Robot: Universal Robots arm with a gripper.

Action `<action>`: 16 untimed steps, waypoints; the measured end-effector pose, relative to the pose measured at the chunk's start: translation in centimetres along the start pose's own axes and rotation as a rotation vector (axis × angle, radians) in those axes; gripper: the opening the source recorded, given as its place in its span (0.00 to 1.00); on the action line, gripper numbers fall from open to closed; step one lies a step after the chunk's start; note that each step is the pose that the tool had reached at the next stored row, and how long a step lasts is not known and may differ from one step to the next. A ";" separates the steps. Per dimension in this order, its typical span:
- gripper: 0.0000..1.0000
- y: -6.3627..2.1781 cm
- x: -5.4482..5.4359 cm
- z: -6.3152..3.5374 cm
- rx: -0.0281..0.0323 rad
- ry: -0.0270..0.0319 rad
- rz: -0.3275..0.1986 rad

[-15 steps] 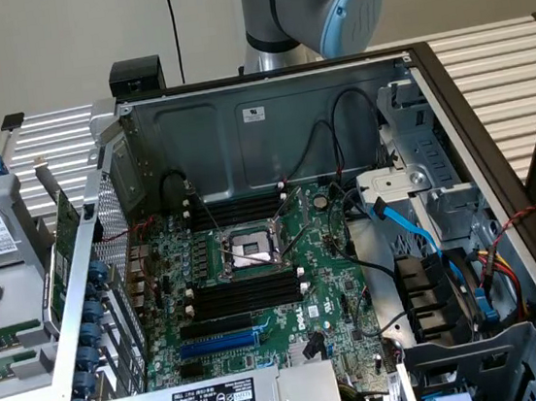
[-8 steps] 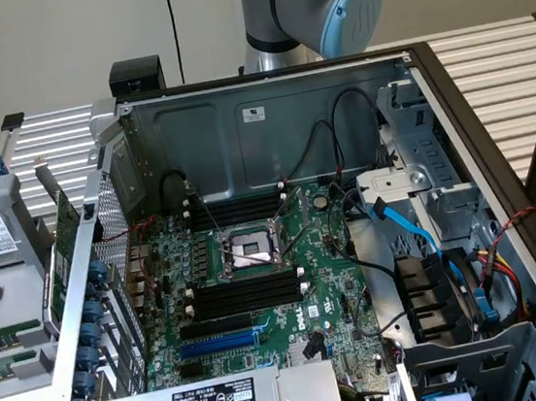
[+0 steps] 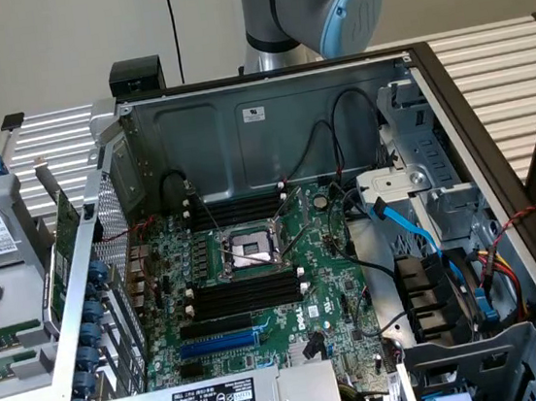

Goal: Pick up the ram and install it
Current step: 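Pick up the ram and move it above insertion slot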

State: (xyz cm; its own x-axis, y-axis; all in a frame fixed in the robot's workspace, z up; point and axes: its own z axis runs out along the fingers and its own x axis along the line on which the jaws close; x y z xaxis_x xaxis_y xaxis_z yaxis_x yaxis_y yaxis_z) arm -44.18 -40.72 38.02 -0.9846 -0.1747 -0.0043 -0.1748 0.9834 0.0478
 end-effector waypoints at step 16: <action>0.10 -0.02 0.0 0.35 -0.0013 0.0153 -0.290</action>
State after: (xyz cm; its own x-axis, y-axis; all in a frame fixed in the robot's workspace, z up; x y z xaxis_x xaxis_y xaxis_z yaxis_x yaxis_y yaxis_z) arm -44.18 -40.72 37.66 -0.8933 -0.4494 -0.0030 -0.4490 0.8922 0.0481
